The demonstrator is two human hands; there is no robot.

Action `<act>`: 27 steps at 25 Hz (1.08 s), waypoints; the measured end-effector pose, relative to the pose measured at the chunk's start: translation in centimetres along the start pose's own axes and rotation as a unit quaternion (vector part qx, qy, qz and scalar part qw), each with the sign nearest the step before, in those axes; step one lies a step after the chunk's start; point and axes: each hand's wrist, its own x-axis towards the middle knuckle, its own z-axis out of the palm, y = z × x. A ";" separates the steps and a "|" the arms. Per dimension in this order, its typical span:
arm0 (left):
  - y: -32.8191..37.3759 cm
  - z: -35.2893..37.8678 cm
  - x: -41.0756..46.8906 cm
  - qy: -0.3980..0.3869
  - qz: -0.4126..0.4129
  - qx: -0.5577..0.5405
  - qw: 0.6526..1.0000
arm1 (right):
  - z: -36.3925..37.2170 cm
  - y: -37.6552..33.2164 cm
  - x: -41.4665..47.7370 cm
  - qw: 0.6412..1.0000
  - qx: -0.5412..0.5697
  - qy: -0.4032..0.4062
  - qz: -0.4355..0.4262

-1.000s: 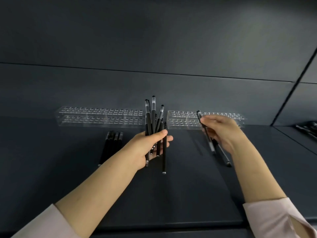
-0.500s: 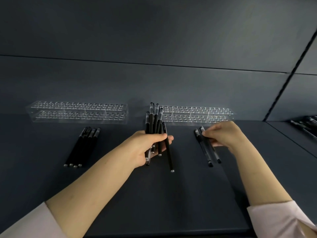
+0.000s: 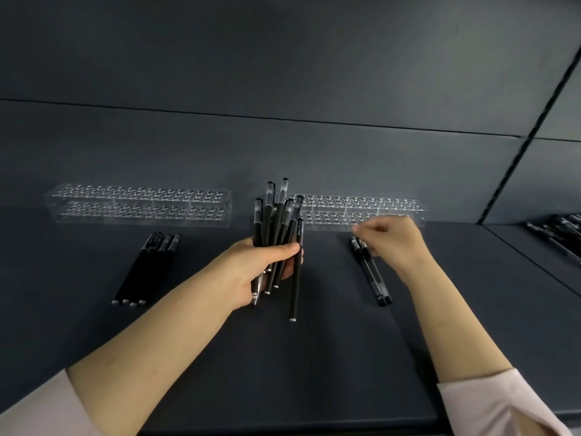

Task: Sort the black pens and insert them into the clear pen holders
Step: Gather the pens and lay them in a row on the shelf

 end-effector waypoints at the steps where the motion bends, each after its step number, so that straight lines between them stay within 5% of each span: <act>1: 0.1 -0.2 -0.3 -0.007 0.001 0.003 1.000 | 0.7 -1.0 -0.5 0.997 0.059 -0.041 -0.004; 5: 0.9 -2.1 -1.6 -0.009 -0.004 0.014 1.000 | 4.6 -5.0 -2.4 0.953 0.211 -0.213 0.035; 12: 2.7 -9.0 -3.2 0.030 0.026 -0.066 0.997 | 10.8 -9.5 -2.9 0.918 0.340 -0.183 0.096; 19: 5.0 -19.2 -3.9 0.050 -0.001 -0.082 0.995 | 19.1 -11.7 -2.8 0.959 0.203 -0.151 0.125; 27: 4.8 -22.8 -3.5 0.056 0.027 -0.092 0.994 | 23.8 -12.1 -2.3 0.985 0.062 -0.121 0.104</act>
